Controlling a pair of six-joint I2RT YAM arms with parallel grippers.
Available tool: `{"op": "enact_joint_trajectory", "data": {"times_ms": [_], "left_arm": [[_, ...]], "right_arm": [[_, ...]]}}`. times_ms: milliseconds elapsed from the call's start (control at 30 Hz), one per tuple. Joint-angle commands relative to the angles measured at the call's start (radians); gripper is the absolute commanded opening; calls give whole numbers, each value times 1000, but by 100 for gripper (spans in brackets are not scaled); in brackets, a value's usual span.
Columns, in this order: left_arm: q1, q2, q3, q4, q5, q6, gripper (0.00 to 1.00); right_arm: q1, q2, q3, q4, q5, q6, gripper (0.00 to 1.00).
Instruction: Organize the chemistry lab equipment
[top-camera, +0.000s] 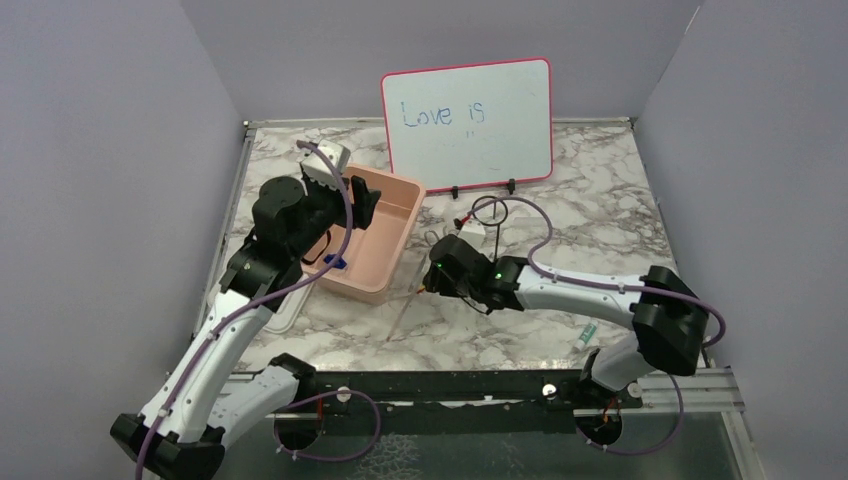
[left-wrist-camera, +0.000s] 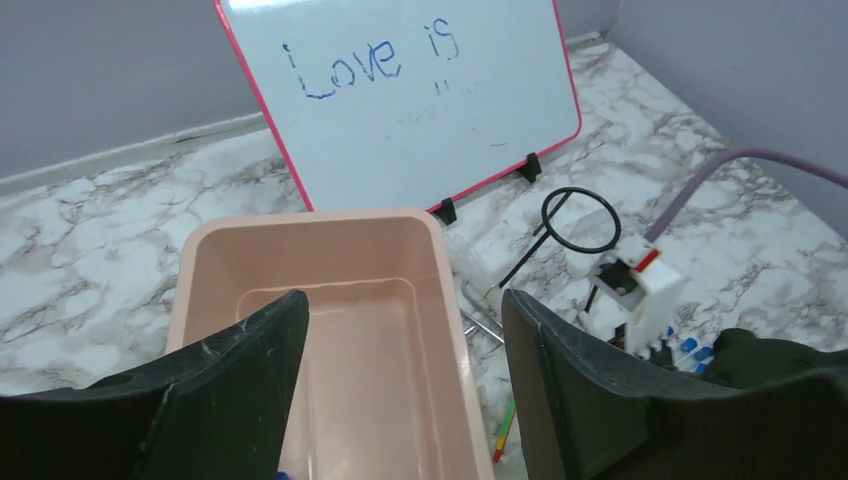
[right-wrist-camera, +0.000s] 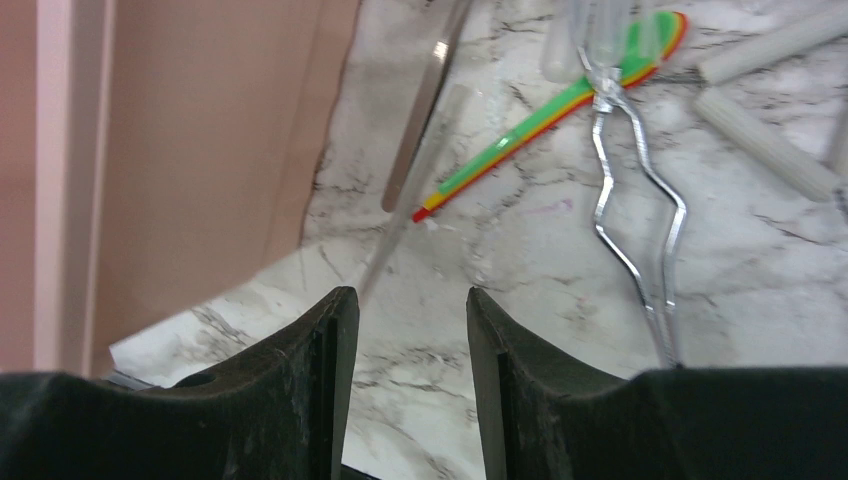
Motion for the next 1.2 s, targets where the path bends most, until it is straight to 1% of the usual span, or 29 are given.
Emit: {"op": "enact_joint_trajectory", "data": {"times_ms": [0, 133, 233, 367, 467, 667, 733, 767, 833, 1000, 1067, 1167], "left_arm": [[-1, -76, -93, 148, 7, -97, 76], [-1, -110, -115, 140, -63, -140, 78], [-1, -126, -132, 145, -69, -129, 78], [-1, -139, -150, 156, -139, -116, 79], [-1, -140, -161, 159, -175, -128, 80], [-1, -144, -185, 184, -158, -130, 81], [-1, -144, -188, 182, -158, -128, 81], [-1, -144, -189, 183, -160, -128, 81], [-1, -144, -192, 182, -180, -132, 81], [-1, -145, -199, 181, -204, -138, 81], [-1, -146, -201, 184, -207, -140, 81], [-1, -144, -205, 187, -194, -144, 81]], "right_arm": [[5, 128, 128, -112, -3, 61, 42], [5, 225, 183, -133, -74, 119, 42], [7, 282, 205, -144, -138, 157, 43], [7, 323, 207, -136, -187, 180, 42], [7, 344, 211, -128, -202, 183, 42], [7, 383, 236, -137, -188, 198, 42], [7, 412, 272, -186, -173, 208, 39], [7, 427, 290, -218, -164, 218, 36], [8, 449, 310, -254, -149, 223, 23], [20, 456, 345, -312, -116, 230, 17], [22, 439, 340, -305, -104, 222, 14], [22, 388, 305, -262, -95, 206, 6]]}}
